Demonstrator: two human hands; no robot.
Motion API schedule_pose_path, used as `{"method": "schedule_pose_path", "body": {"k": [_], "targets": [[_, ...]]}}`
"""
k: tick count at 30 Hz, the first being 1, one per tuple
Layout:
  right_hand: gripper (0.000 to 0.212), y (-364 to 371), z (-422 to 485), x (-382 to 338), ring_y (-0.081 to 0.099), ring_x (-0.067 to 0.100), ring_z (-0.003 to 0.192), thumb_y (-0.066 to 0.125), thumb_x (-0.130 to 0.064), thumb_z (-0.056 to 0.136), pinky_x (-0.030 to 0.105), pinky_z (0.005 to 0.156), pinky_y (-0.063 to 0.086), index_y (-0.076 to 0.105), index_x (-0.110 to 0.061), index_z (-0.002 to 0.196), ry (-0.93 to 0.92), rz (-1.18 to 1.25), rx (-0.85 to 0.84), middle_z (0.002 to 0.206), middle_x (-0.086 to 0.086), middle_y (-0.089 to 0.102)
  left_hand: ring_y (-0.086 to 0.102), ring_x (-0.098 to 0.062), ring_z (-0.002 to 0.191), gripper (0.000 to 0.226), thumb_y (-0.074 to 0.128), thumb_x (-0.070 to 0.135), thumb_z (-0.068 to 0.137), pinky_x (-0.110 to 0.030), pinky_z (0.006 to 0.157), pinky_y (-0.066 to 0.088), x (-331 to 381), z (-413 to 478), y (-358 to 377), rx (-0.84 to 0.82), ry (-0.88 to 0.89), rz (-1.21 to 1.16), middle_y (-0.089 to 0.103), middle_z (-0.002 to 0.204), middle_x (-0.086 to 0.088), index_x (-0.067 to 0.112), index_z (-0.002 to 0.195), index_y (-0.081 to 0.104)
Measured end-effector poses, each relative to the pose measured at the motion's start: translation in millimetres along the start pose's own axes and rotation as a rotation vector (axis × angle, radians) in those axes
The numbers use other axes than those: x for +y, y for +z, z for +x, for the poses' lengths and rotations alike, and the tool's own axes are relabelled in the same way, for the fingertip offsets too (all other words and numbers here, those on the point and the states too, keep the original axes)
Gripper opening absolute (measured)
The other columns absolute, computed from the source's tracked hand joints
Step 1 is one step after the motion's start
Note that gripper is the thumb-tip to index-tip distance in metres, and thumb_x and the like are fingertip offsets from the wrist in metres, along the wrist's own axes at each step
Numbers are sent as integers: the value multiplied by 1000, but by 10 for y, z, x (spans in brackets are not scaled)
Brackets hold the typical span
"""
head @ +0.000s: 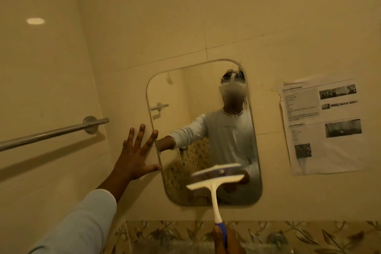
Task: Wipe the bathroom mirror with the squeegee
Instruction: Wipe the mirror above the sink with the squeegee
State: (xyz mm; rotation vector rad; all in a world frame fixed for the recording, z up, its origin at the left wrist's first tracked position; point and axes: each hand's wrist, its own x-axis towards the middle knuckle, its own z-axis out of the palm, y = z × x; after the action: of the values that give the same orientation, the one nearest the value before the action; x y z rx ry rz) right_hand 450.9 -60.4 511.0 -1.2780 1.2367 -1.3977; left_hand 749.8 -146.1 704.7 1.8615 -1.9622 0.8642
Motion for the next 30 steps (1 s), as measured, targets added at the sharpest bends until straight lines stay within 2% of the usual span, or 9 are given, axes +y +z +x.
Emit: {"method": "schedule_pose_path", "body": {"k": [2,5,8,12,16,21,23,26,30], "targets": [[31,-36,53,-429,62,10,69,54,-52,93,15,60,45,65,-23,92,-106,25,-22,76,-1,65,-26,-39,154,130,50,99,62,-73,118,17,0,4,6,-3,0,-8,-31,168,0,44,160,-15],[39,-29,369,-1268,59,1,59,46,-60,93,16,55,46,63,-24,93,-326,132,-71,69,-6,60,-27,-39,154,132,52,98,61,-74,119,15,-2,10,8,-14,3,-17,-32,168,1,45,160,-16],[33,1,788,-2116,61,-4,62,48,-55,102,13,51,47,57,-25,91,-533,95,-18,74,-7,58,-22,-42,155,131,51,99,61,-75,117,19,-13,13,21,7,11,-16,-28,170,-2,43,162,-12],[33,-19,1162,-2637,57,7,65,42,-55,106,23,59,46,47,-31,84,-637,-41,89,78,-7,54,-23,-40,155,131,51,99,61,-75,117,18,-22,5,17,4,9,-31,-29,169,0,44,161,-13],[39,-111,1315,-2514,59,9,73,39,-58,105,22,60,40,53,-25,91,-611,-62,130,83,-1,59,-24,-40,155,131,51,99,61,-74,118,17,-17,8,12,-13,0,-22,-32,168,1,46,160,-16],[33,-290,1211,-1997,62,-5,65,43,-56,104,13,49,44,55,-32,86,-553,40,143,76,-7,60,-26,-40,154,132,54,97,62,-72,119,16,-4,9,4,-18,0,-7,-35,167,1,46,158,-20],[33,-387,1133,-1739,59,1,59,46,-54,103,19,56,44,58,-29,85,-483,98,128,71,-6,60,-26,-40,154,132,53,97,62,-73,119,17,-7,12,5,-11,4,-4,-34,167,0,45,159,-20],[39,-516,973,-1274,52,3,53,47,-53,102,26,57,43,61,-19,88,-404,144,104,64,-5,55,-23,-41,155,131,54,97,62,-74,118,18,-10,12,19,2,16,-25,-31,169,0,44,160,-16],[44,-598,697,-699,53,4,51,46,-54,97,20,50,42,64,-15,86,-298,130,153,59,-3,54,-20,-42,155,131,51,98,61,-73,118,19,-16,14,24,10,20,-20,-28,169,-1,42,161,-13]]}}
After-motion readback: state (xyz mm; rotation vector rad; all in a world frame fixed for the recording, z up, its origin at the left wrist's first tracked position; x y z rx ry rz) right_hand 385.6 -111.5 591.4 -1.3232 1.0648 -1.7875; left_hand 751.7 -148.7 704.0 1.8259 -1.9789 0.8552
